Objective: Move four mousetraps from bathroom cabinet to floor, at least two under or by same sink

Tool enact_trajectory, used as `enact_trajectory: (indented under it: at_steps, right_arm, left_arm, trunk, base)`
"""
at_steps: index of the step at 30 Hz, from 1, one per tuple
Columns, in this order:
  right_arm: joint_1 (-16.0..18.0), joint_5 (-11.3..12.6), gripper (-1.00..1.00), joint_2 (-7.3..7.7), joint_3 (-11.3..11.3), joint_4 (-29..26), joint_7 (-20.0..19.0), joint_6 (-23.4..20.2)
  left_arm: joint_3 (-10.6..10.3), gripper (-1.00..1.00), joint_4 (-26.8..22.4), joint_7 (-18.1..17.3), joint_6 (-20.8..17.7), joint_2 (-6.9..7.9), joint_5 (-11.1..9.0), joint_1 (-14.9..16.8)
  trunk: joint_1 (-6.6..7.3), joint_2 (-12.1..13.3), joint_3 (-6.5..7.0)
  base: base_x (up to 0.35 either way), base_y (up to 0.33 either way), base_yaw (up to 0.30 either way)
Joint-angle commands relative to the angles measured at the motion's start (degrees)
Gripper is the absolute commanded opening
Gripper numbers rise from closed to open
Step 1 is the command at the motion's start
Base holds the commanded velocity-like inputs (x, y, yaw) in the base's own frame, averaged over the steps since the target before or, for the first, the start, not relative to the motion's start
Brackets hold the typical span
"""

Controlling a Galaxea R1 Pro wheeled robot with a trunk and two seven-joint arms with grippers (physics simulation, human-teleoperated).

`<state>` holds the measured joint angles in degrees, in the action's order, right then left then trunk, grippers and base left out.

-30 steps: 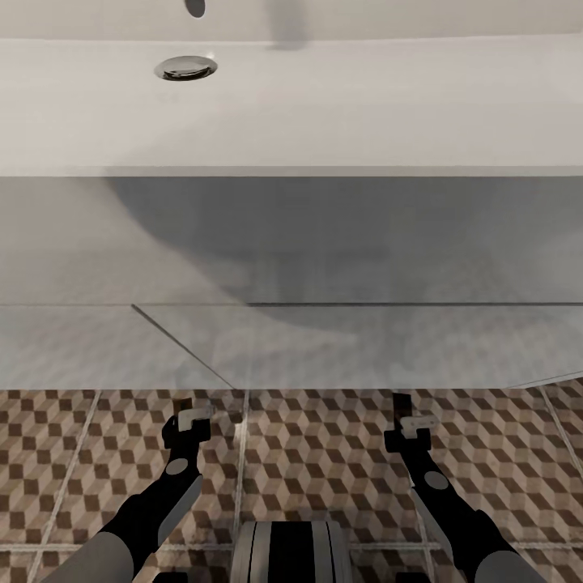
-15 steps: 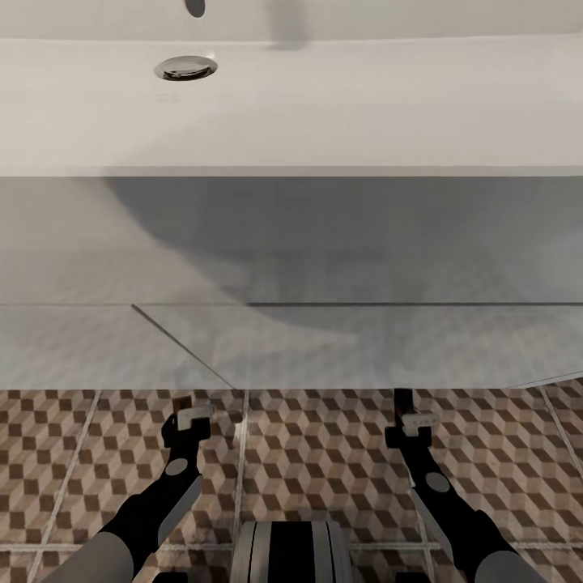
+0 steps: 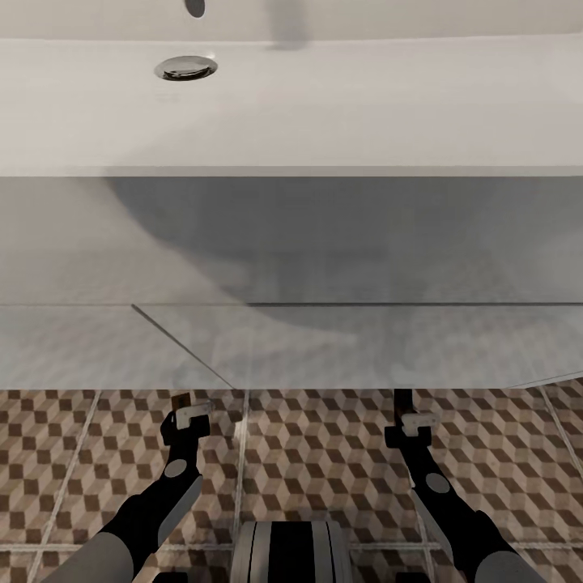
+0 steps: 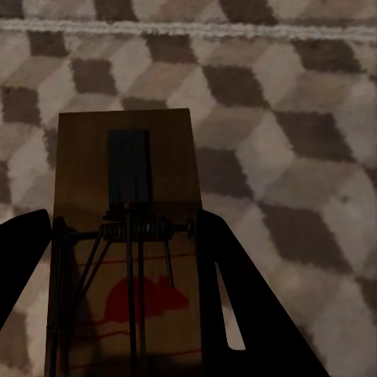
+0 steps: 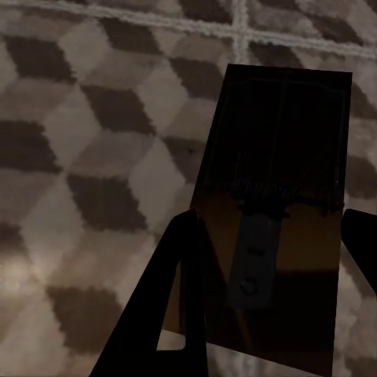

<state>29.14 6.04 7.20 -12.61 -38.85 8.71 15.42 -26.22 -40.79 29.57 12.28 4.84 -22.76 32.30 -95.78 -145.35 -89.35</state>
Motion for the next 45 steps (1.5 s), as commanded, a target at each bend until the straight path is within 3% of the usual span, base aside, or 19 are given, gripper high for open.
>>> enact_trajectory:
  at_steps: [1, 10, 17, 39, 45]
  right_arm:
    - [0.04, 0.58, -1.0, 0.09, -0.48, 0.02, 0.43, 0.23]
    - [0.04, 0.58, -1.0, 0.09, -0.56, 0.08, 0.43, 0.22]
    - [0.04, 0.57, -1.0, 0.09, -0.57, 0.08, 0.43, 0.22]
    - [0.04, 0.61, -1.0, 0.09, -0.38, 0.09, 0.52, 0.29]
    - [0.04, 0.58, -1.0, 0.09, -0.39, 0.09, 0.52, 0.23]
  left_arm:
    - [-0.48, -1.0, 0.0, 0.41, 0.37, 0.09, -0.61, 0.06]
    - [-0.49, -1.0, 0.0, 0.45, 0.37, 0.12, -0.57, 0.05]
    - [-0.49, -1.0, 0.0, 0.56, 0.3, 0.17, -0.47, 0.05]
    - [-0.57, -1.0, 0.0, 0.34, 0.29, 0.17, -0.53, 0.05]
    - [-0.58, -1.0, 0.0, 0.53, 0.21, 0.12, -0.47, 0.05]
  trunk:
    - [0.01, -0.01, -0.03]
    - [0.01, -0.01, -0.03]
    - [-0.17, -0.11, -1.58]
    - [-0.17, -0.11, -1.58]
    - [-0.33, -0.19, -2.91]
  base:
    - [0.0, 0.0, 0.0]
    - [0.0, 0.0, 0.0]
    - [0.0, 0.0, 0.0]
    - [0.0, 0.0, 0.0]
    - [0.0, 0.0, 0.0]
